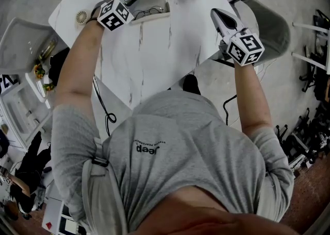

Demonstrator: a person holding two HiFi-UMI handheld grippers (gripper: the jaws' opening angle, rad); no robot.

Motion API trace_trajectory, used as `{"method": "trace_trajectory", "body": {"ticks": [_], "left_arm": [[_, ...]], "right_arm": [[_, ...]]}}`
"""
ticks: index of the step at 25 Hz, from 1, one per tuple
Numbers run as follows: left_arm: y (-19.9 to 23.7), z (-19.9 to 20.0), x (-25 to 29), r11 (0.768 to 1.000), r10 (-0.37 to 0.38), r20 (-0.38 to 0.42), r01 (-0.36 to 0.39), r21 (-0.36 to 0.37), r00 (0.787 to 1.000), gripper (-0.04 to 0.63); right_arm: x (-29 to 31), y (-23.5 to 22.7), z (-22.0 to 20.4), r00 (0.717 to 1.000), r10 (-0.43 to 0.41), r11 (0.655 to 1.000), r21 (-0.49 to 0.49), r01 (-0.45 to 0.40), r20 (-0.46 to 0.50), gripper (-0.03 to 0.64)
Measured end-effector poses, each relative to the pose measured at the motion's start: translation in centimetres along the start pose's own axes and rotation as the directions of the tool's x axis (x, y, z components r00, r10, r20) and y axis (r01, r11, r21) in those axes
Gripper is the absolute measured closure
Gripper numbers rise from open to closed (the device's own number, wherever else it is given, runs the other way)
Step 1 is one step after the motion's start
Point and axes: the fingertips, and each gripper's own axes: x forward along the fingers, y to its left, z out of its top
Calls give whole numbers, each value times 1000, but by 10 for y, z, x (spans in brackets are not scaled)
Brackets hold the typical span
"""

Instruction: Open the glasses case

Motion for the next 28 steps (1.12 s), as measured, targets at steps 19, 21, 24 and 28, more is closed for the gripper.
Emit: {"method": "trace_trajectory", "body": {"ticks": [19, 21, 24, 28], "left_arm": [[2, 2, -3, 999, 6, -8, -7, -48, 1000, 523], [0, 5, -8, 997, -3, 12, 4, -81, 1000, 523], [1, 13, -24, 988, 11, 66, -1, -154, 998, 520], [11, 24, -53, 959, 86, 149, -42, -279, 985, 494]], "right_arm": [[-10, 1, 2, 1000, -12, 1000, -5, 12, 6, 614], [-11, 3, 4, 1000, -10, 1000, -9, 10, 8, 614], [-18, 8, 7, 1000, -8, 1000, -17, 8, 11, 614], [-31, 10, 19, 999, -5, 999, -39, 6, 32, 614]]}}
